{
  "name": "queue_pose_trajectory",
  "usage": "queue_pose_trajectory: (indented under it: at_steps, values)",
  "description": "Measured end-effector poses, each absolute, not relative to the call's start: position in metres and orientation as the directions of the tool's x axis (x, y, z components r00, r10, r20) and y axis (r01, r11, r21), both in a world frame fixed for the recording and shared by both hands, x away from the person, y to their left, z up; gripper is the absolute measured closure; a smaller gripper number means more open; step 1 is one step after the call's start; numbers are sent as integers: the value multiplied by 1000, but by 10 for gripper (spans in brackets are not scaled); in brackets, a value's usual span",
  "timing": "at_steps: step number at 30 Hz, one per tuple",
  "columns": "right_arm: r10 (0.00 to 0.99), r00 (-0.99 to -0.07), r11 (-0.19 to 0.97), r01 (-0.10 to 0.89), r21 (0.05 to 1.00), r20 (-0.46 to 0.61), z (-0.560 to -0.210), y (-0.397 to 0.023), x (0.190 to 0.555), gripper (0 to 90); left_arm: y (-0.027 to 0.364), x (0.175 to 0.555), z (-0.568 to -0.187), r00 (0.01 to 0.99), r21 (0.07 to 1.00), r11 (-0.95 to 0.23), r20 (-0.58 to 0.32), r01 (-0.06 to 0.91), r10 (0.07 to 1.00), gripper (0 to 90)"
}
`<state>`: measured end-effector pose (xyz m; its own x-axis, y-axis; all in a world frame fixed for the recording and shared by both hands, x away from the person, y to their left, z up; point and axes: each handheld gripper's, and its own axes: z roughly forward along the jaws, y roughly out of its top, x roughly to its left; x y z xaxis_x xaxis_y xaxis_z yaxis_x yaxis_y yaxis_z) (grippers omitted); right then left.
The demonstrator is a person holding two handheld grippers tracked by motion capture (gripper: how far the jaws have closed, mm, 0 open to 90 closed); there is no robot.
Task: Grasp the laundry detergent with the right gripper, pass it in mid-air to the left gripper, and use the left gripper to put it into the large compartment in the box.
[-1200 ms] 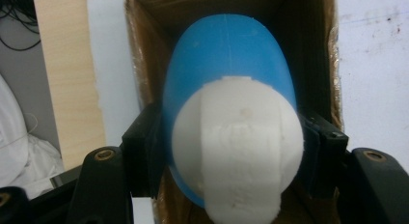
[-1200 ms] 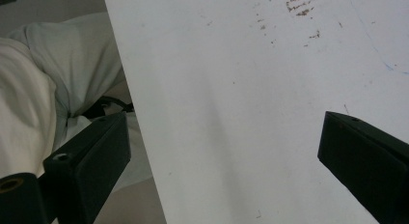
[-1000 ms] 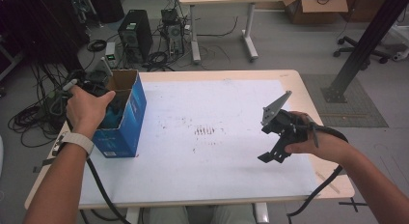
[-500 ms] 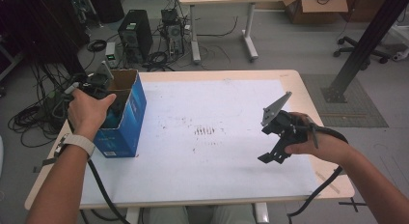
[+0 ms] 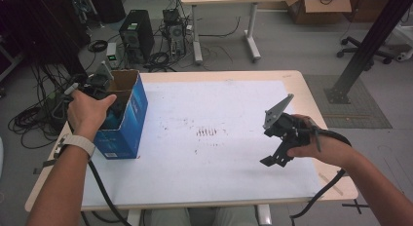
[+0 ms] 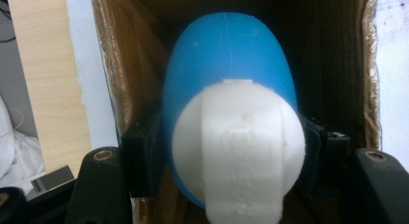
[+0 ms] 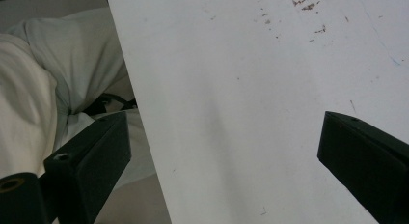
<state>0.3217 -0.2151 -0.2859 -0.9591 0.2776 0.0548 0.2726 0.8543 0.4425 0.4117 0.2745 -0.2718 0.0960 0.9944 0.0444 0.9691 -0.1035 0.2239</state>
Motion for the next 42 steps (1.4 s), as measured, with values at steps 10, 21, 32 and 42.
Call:
queue_pose_trajectory:
  at_steps: [10, 21, 32, 42]
  values:
    - [271, -961, 858, 266, 440, 52, -287, -213, 321, 46, 275, 412, -273, 98, 226, -104, 36, 969, 995, 324]
    - [267, -962, 860, 263, 438, 54, -287, -216, 318, 49, 272, 409, -265, 98, 245, -108, 49, 964, 994, 291]
    - [255, -966, 857, 247, 452, 45, -281, -215, 315, 51, 272, 404, -242, 94, 249, -102, 41, 963, 995, 247]
    - [261, -965, 858, 249, 449, 36, -278, -219, 311, 51, 270, 394, -217, 106, 196, -109, 28, 974, 994, 234]
